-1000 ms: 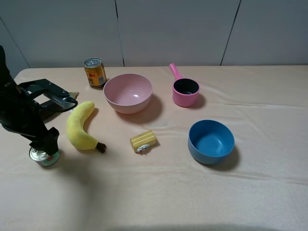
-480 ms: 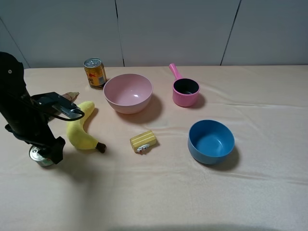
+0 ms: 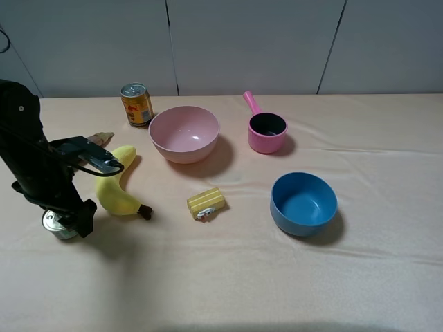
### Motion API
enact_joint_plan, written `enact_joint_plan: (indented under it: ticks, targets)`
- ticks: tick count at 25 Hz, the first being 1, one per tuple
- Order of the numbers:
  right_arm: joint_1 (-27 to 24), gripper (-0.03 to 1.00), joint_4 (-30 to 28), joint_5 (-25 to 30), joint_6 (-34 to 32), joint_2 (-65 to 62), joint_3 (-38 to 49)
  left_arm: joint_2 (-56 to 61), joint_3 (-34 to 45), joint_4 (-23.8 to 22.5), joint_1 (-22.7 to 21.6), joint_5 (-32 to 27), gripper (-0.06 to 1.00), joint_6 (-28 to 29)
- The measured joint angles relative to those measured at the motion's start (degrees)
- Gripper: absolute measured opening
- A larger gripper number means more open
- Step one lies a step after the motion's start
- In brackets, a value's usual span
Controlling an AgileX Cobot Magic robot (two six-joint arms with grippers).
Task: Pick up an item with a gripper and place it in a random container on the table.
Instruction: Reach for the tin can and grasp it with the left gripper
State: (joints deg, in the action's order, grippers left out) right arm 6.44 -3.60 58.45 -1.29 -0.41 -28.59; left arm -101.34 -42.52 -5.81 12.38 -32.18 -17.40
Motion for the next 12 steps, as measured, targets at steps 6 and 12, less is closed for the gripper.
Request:
enact_joint_plan:
  ticks: [6,12]
  targets:
    - [0.0,0.69,0.0,0.0,0.0,0.0,0.0,0.0,0.0,0.0,0.0,0.1,0.99,0.0]
    - [0.0,0.69,0.0,0.0,0.0,0.0,0.0,0.0,0.0,0.0,0.0,0.1,0.99,0.0]
